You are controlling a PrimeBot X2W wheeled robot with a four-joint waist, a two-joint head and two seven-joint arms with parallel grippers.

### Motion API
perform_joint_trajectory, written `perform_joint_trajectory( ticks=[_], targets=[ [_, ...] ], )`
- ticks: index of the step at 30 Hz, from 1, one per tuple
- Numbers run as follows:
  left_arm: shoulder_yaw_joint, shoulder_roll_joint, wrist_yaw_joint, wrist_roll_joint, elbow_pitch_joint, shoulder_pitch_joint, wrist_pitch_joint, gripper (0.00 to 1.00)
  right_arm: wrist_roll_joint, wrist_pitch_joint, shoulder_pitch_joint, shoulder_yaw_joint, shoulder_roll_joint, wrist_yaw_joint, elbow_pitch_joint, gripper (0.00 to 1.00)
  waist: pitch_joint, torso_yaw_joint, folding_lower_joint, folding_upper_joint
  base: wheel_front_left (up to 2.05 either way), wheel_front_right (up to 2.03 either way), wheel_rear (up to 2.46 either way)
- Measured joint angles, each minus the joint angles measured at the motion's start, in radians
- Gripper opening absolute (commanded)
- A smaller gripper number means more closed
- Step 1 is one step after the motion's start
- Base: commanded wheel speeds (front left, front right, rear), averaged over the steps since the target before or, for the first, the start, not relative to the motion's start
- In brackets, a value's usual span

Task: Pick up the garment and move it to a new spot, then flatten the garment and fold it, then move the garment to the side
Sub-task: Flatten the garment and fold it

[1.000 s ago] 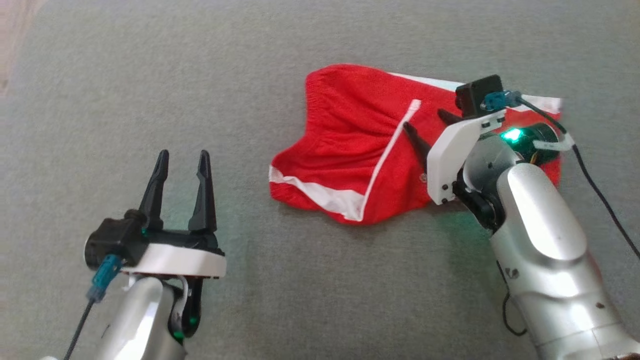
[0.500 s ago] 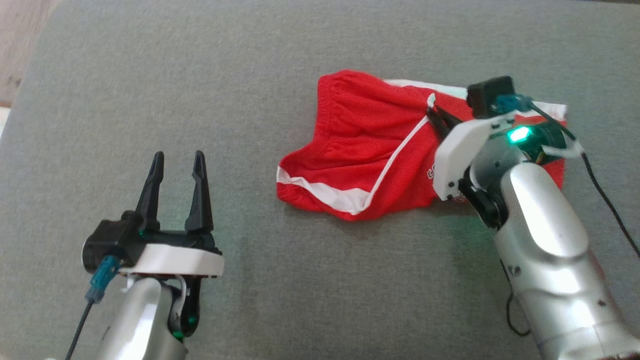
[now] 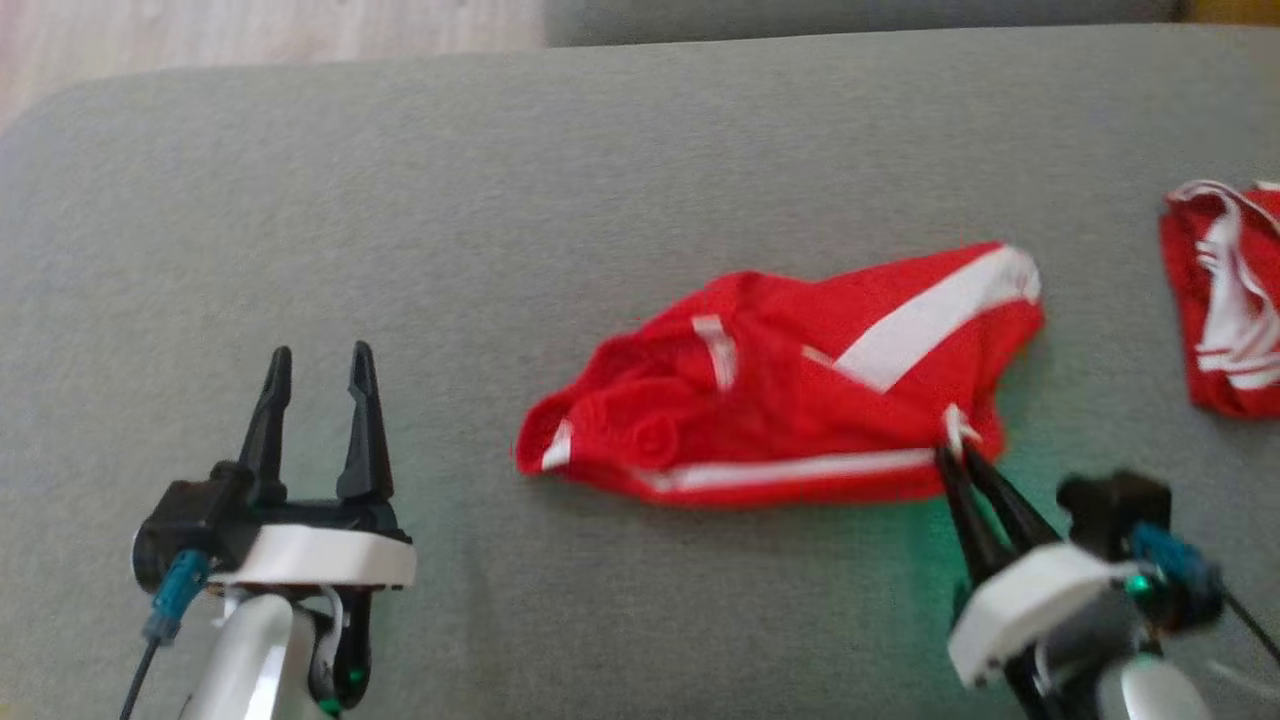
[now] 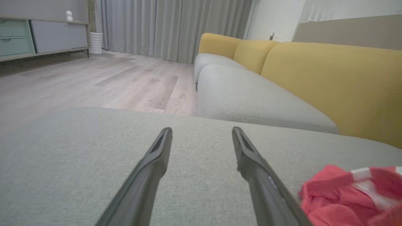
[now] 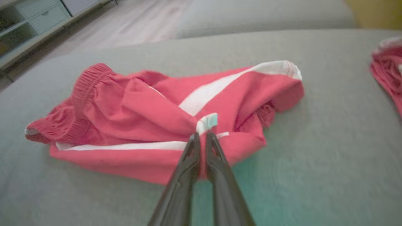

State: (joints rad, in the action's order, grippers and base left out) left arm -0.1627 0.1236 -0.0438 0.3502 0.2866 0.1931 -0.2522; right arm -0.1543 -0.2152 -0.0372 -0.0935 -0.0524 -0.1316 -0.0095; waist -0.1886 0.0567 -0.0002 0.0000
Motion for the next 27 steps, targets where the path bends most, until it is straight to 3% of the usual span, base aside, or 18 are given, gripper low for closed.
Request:
perform_joint_trajectory(
  ticks=[6,13,21,27],
  targets=[
    [0.007,0.009,0.001,0.000,-0.006,-0.005,0.000,1.00,-0.005,-0.050,-0.110,0.063,0.006,0.000,-0.085,1.00,0.011,-0.060,0.0000,0.0000,0.00,0.00,0.00],
    [0.001,0.009,0.006,0.000,-0.003,-0.021,0.000,1.00,0.060,-0.089,0.006,0.050,0.006,0.000,-0.176,1.00,0.041,-0.069,0.0002,0.0000,0.00,0.00,0.00],
    [0.002,0.009,0.004,0.001,-0.001,-0.095,0.000,1.00,0.036,0.154,0.048,0.043,0.006,0.000,-0.095,1.00,0.095,-0.050,0.0001,0.0000,0.00,0.00,0.00],
    [-0.018,0.005,-0.005,0.000,-0.008,-0.125,0.000,1.00,0.019,0.199,0.043,0.038,0.006,0.000,-0.013,1.00,0.110,-0.045,0.0000,0.0000,0.00,0.00,0.00]
  ],
)
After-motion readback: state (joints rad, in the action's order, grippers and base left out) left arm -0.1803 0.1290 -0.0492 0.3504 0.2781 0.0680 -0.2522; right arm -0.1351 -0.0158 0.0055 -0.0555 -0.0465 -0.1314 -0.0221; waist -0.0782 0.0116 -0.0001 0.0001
